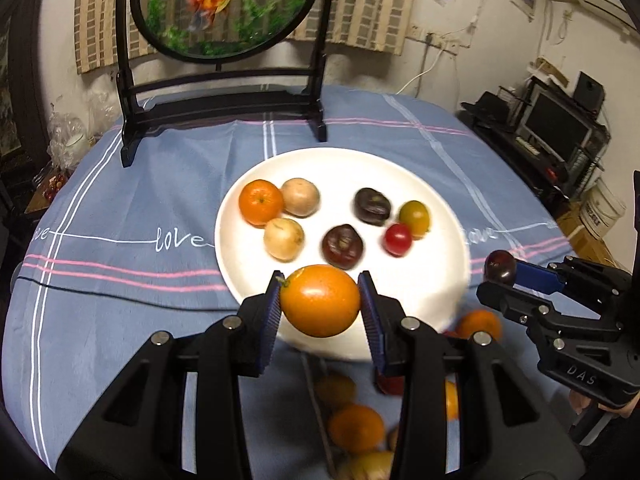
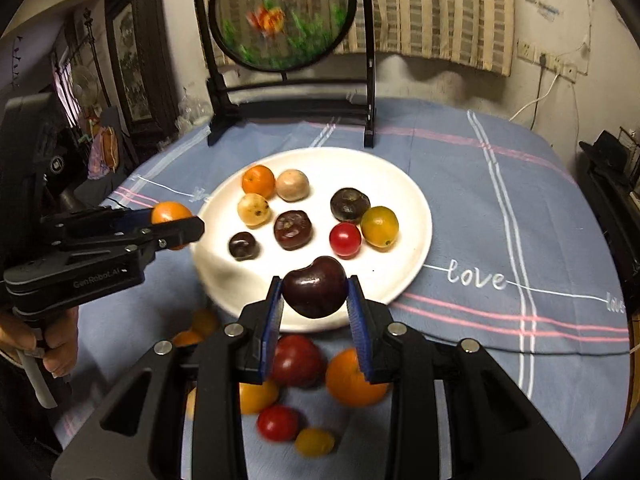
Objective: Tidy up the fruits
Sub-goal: 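Place the orange tomato on the plate with the left tool while the right tool places the plum, then withdraw both open tools from the plate toward the fruit pile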
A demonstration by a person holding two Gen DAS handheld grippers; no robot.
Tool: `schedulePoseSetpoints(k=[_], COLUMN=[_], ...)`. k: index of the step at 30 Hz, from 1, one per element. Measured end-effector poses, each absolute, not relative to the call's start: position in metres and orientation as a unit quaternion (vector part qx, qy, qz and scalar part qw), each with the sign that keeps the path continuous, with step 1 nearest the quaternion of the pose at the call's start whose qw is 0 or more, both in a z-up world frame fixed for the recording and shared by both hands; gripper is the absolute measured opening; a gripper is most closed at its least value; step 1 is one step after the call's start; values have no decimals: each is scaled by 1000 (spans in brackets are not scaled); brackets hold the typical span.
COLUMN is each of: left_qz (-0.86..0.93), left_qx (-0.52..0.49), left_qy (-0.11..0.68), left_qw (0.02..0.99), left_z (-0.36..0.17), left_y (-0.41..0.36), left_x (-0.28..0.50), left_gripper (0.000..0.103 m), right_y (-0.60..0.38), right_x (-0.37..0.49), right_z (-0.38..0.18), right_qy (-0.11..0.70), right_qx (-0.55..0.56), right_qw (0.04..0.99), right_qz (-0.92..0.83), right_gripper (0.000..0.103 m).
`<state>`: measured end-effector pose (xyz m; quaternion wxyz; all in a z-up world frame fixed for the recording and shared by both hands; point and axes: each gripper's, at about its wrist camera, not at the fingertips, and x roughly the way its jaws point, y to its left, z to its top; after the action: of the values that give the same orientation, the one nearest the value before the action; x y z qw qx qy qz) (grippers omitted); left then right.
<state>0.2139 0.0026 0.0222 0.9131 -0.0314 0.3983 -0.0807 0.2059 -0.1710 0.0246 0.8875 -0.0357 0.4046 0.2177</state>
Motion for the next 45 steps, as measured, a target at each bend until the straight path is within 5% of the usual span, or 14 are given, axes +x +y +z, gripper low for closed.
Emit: schedulePoseSetpoints(k=[11, 16, 25, 28, 45], left_qz=[-51, -35, -15, -22, -58], left_qx=[-51, -62, -52, -36, -8], left_qy=[440, 431, 396, 387, 382], left_qw=[895, 900, 917, 921, 922], left_z=[-17, -14, 8, 15, 15], left_y=[18, 25, 28, 24, 5], left_x=[261, 264, 238, 222, 130], left_gripper=[39, 59, 80, 84, 89], right_y=[-161, -171, -186, -193, -227], right_x=[257, 260, 236, 222, 132], right_z=[-12, -9, 5, 11, 11], right_qy=[461, 442, 428, 421, 415], right_qx=[-41, -19, -4, 0, 22], right_qw=[866, 880, 886, 890, 896], right_qz=[191, 175, 178, 174, 158], right_gripper=[33, 50, 50, 61, 63])
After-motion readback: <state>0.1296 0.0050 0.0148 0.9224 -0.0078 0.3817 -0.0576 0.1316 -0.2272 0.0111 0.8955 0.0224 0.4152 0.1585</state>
